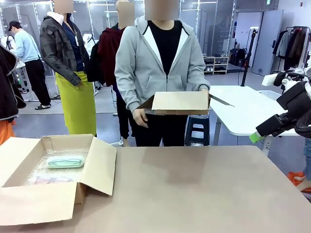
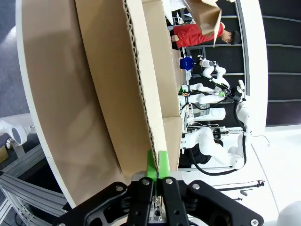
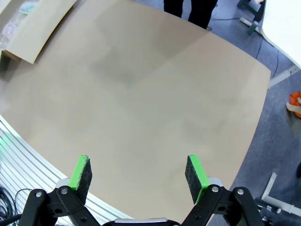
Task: Pack the glasses set securely to prepare it for shipping.
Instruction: Position the Package Box on the left side of the table.
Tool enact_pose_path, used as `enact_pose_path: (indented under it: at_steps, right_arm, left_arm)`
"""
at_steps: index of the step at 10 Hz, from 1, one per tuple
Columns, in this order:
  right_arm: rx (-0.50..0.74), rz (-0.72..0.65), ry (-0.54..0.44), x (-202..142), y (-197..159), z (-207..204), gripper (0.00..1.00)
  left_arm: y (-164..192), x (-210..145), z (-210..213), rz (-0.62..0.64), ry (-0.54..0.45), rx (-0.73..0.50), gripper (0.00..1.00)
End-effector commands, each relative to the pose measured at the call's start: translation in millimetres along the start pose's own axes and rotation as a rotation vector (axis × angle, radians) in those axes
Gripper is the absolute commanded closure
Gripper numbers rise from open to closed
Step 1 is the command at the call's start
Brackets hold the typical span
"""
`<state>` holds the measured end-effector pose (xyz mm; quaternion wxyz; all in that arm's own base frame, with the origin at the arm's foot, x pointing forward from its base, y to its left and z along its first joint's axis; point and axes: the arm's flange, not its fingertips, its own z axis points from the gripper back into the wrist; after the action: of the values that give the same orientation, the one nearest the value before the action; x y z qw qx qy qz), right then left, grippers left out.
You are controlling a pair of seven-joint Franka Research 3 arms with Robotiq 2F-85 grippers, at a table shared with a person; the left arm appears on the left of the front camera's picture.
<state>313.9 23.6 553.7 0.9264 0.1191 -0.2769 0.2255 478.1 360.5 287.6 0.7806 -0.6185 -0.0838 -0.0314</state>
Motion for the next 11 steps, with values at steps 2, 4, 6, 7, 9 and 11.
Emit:
enact_pose_path:
  at_steps: [2, 4, 6, 7, 9, 11]
  right_arm:
    - [-0.003, 0.0, 0.0, 0, 1, 0, 0.0]
    - [-0.003, 0.0, 0.0, 0, 1, 0, 0.0]
    - [-0.003, 0.0, 0.0, 0, 1, 0, 0.0]
    - [-0.003, 0.0, 0.0, 0, 1, 0, 0.0]
    - [-0.003, 0.0, 0.0, 0, 1, 0, 0.0]
    - [-0.003, 0.0, 0.0, 0, 1, 0, 0.0]
  left_arm:
    - [0, 0, 0, 0.0, 0.0, 0.0, 0.98]
    - [-15, 1, 2, 0.01, -0.028, 0.119, 0.6]
    - [-46, -3, 14, -0.056, -0.034, 0.157, 0.22]
    - [-68, -2, 20, -0.126, -0.016, 0.216, 0.13]
    - [-118, 5, 26, -0.209, 0.04, 0.327, 0.0]
    - [-182, 15, 5, -0.323, 0.108, 0.472, 0.09]
